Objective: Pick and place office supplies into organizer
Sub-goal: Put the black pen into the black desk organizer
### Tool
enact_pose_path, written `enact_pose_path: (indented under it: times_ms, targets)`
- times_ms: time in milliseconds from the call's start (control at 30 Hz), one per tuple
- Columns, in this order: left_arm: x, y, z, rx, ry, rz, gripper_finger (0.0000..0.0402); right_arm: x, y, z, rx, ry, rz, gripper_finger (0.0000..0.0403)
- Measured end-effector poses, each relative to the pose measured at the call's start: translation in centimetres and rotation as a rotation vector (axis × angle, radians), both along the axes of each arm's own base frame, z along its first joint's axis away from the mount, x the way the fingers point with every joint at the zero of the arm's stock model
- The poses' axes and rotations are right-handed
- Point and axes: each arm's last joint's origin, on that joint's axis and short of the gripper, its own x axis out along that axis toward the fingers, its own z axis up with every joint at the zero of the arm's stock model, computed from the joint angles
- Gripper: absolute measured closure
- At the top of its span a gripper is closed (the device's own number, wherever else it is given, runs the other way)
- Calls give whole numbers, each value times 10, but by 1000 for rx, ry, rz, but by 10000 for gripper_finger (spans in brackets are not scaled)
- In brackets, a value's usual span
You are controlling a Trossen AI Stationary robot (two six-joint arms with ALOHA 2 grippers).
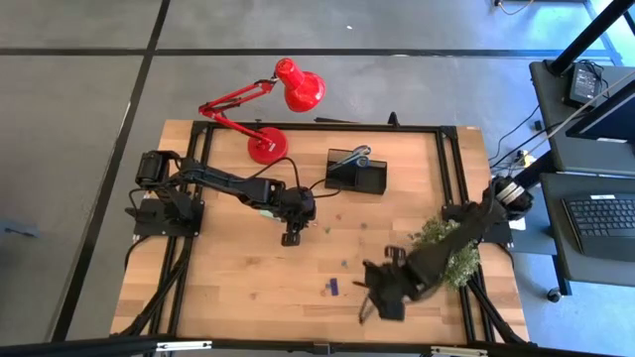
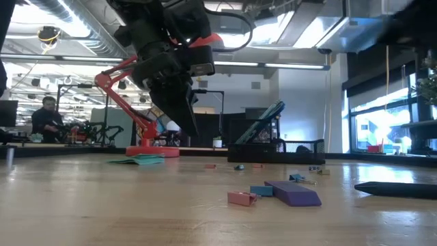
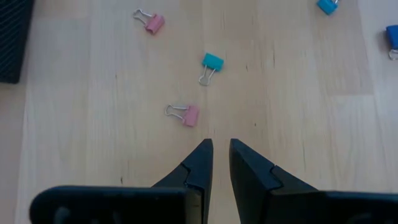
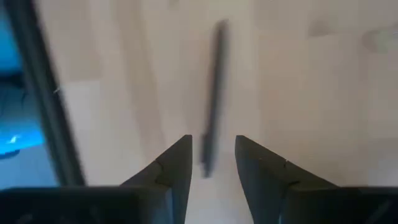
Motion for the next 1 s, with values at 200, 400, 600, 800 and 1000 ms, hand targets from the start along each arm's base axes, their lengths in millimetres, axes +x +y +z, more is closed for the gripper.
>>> enact_pose_path:
  times_ms: [200,400,600,800,1000]
  targets:
    - [0,0,0,-1,0,2,355,-10,21,-21,-39,57,-3,276]
    - [0,0,0,-8,4,13,355,-4,25,-40,-67,84,-17,276]
    - [-1,0,-1,-25,13,38,355,-4,27,-48,-82,103,-41,276]
    - [-1,0,-1,-45,19,39,355,-10,25,-59,-81,130,-85,276]
    - [-1,-1,-1,-49,22,41,355,-14,22,-73,-60,113,-95,276]
